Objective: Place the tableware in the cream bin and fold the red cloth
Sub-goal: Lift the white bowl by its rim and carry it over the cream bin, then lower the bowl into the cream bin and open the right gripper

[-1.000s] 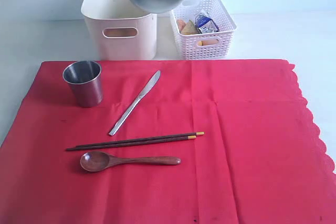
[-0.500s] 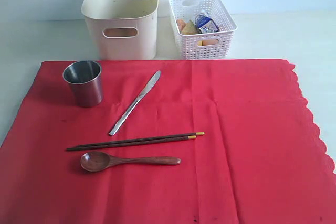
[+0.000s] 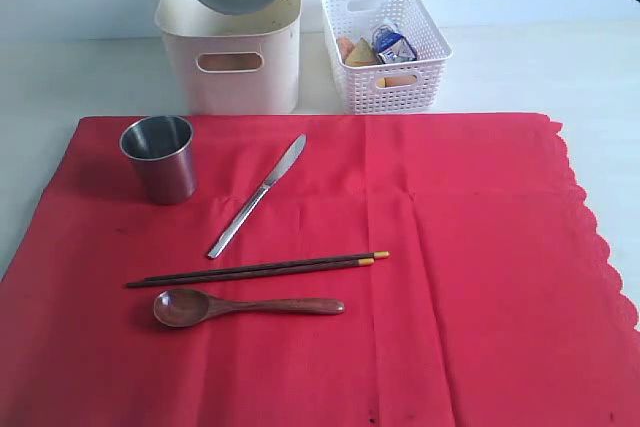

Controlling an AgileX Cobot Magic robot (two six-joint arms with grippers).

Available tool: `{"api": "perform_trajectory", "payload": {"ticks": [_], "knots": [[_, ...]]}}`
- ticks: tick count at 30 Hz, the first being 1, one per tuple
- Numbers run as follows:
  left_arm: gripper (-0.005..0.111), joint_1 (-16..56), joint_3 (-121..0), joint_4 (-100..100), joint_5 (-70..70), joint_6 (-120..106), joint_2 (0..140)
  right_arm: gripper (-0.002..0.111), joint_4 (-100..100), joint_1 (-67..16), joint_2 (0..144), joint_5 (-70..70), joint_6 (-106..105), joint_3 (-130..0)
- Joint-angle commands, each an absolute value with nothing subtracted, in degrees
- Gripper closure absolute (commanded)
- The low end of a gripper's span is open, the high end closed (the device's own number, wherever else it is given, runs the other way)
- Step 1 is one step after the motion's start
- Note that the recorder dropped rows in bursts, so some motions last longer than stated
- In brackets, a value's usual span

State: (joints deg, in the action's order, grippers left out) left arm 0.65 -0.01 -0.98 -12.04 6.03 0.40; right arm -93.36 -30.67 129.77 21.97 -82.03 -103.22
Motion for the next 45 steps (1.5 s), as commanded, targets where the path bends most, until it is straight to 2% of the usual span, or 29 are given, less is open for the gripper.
{"api": "perform_trajectory", "payload": {"ticks": [1,14,16,17,23,26,29,32,34,37,40,45], "knots": [[0.104,0.58,0.00,-0.63,-11.84,5.97,0.00,0.108,-95.24,-30.63,129.98,21.03,-83.08,-103.94],[0.104,0.58,0.00,-0.63,-11.84,5.97,0.00,0.107,-95.49,-30.63,129.98,20.66,-85.86,-103.94],[0.104,0.58,0.00,-0.63,-11.84,5.97,0.00,0.099,-95.49,-30.63,129.98,20.66,-85.86,-103.94],[0.104,0.58,0.00,-0.63,-11.84,5.97,0.00,0.090,-95.49,-30.63,129.98,20.66,-85.97,-103.94],[0.104,0.58,0.00,-0.63,-11.84,5.97,0.00,0.069,-95.24,-30.63,129.98,20.66,-85.97,-103.94],[0.104,0.58,0.00,-0.63,-11.84,5.97,0.00,0.054,-95.24,-30.63,129.98,20.66,-85.97,-103.94],[0.104,0.58,0.00,-0.63,-11.84,5.97,0.00,0.047,-90.61,-30.63,128.23,24.95,-84.42,-103.94],[0.104,0.58,0.00,-0.63,-11.84,5.97,0.00,0.048,-69.84,-30.52,121.91,28.08,-68.80,-103.94],[0.104,0.58,0.00,-0.63,-11.84,5.97,0.00,0.051,-48.17,-30.52,117.79,29.48,-51.53,-103.94],[0.104,0.58,0.00,-0.63,-11.84,5.97,0.00,0.062,-24.50,-30.52,111.78,39.83,-34.24,-103.83],[0.104,0.58,0.00,-0.63,-11.84,5.97,0.00,0.080,-21.94,-30.52,107.84,46.98,-34.39,-102.43],[0.104,0.58,0.00,-0.63,-11.84,5.97,0.00,0.103,-22.85,-30.64,103.58,47.35,-34.51,-97.36]]}}
